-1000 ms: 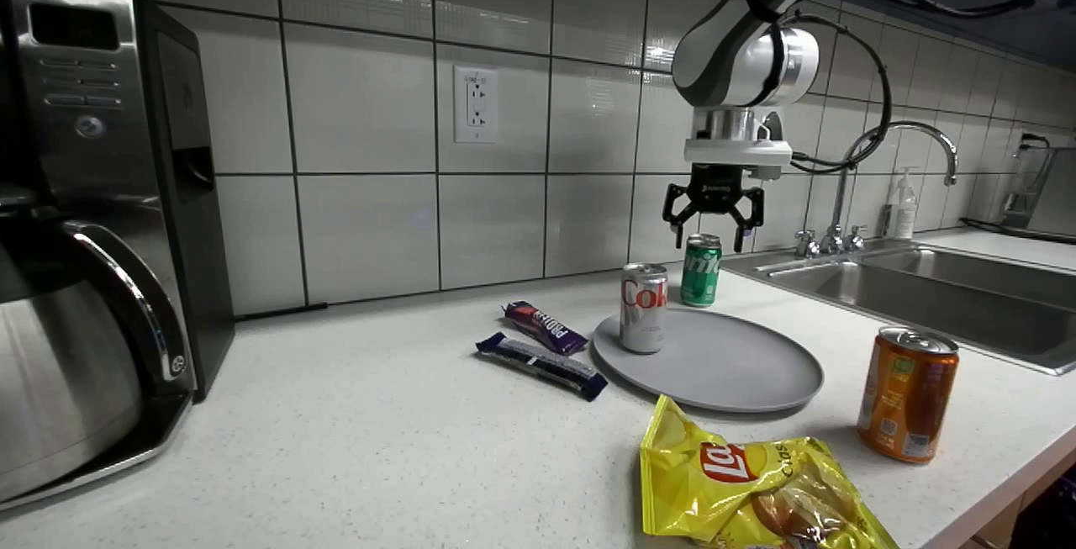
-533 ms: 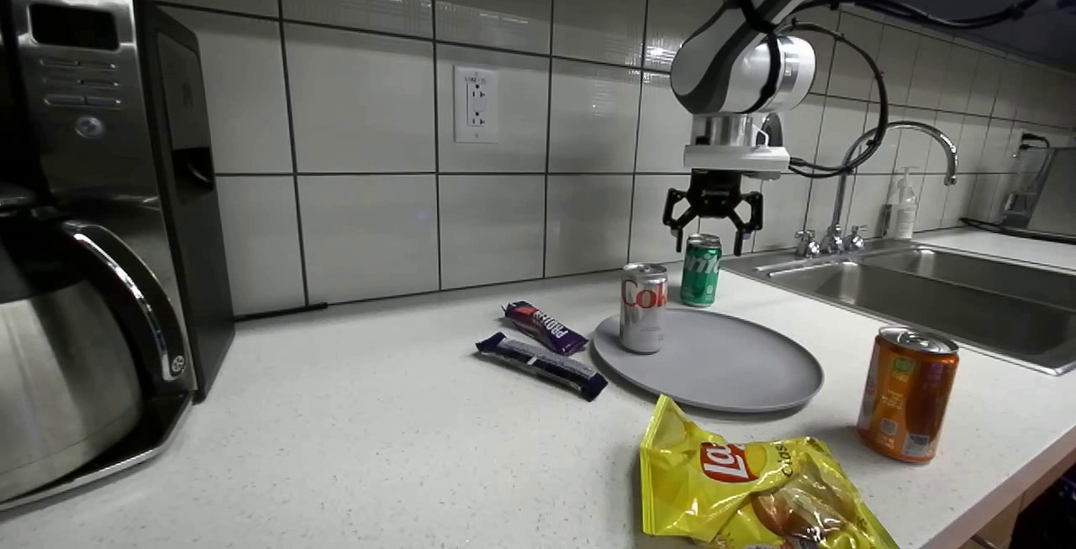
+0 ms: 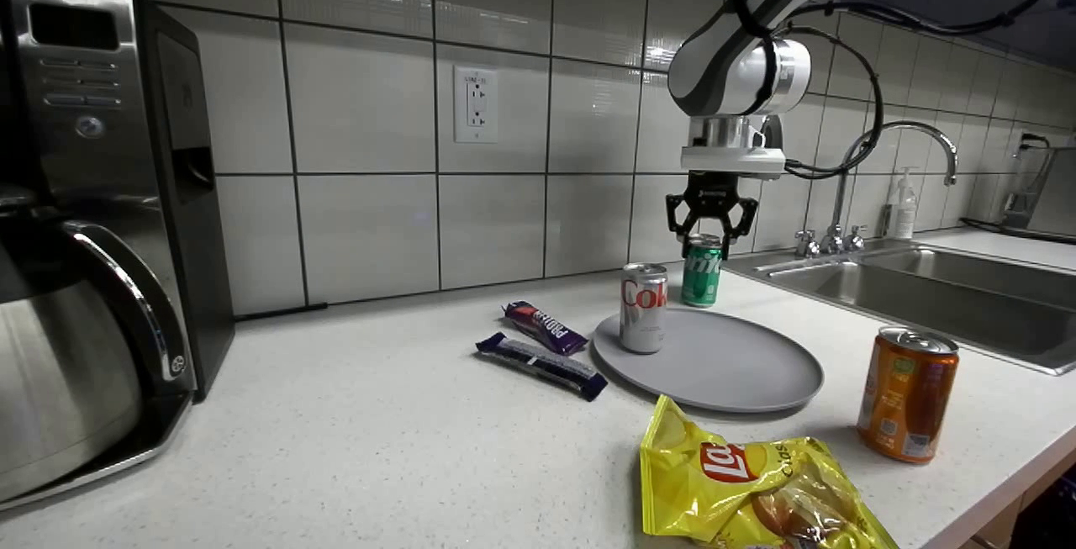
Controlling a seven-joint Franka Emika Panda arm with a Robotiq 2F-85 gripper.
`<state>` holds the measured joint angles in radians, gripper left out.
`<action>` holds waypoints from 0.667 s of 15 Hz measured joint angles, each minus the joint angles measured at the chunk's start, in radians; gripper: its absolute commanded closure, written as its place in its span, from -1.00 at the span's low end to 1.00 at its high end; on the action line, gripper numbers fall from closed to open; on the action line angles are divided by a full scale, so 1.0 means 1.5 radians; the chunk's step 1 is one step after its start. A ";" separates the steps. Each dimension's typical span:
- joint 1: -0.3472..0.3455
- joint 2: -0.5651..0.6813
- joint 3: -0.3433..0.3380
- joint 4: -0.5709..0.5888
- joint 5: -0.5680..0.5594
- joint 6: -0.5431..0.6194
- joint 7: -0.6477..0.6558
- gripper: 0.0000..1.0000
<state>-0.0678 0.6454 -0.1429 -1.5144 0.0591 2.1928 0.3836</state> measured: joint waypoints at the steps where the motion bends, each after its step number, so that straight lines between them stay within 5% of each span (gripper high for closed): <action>1: 0.000 0.000 0.000 0.000 0.000 0.000 0.000 0.24; 10: 0.012 -0.002 0.001 0.000 0.000 0.000 0.000 0.24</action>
<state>-0.0493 0.6428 -0.1415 -1.5143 0.0590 2.1928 0.3836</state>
